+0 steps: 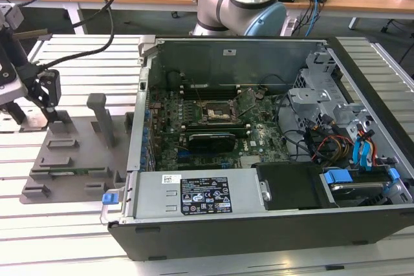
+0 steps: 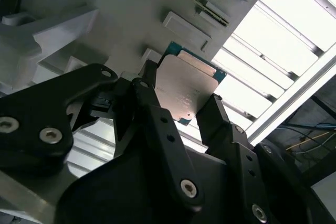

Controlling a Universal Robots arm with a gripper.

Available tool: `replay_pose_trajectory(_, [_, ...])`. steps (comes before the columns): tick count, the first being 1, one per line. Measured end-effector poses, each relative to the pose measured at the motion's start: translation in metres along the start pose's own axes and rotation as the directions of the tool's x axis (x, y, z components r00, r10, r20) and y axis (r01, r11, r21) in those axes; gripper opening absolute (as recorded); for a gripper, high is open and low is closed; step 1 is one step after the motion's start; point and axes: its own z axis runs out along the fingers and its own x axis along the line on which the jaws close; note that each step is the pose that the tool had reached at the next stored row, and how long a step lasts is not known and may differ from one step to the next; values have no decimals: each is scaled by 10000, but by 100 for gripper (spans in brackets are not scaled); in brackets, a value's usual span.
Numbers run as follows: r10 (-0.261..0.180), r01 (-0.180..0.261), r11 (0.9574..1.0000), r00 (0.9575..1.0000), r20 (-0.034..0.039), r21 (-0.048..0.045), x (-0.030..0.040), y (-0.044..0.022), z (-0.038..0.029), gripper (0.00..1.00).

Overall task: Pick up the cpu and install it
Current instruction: 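Pick up the cpu and move it towards the insertion slot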

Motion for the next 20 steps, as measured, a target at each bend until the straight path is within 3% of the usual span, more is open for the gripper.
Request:
replay_pose_trajectory(4, [0, 0, 10000, 10000, -1, 1, -1, -1, -102, 55])
replay_pose_trajectory(7, [0, 0, 10000, 10000, 1, 0, -4, -2, -241, 55])
replay_pose_trajectory(11, [0, 0, 10000, 10000, 0, 0, -5, -3, -377, 55])
replay_pose_trajectory(15, [0, 0, 10000, 10000, 1, 0, -7, -4, -456, 55])
replay_pose_trajectory(20, [1, -1, 10000, 10000, 0, 0, -9, -5, -600, 55])
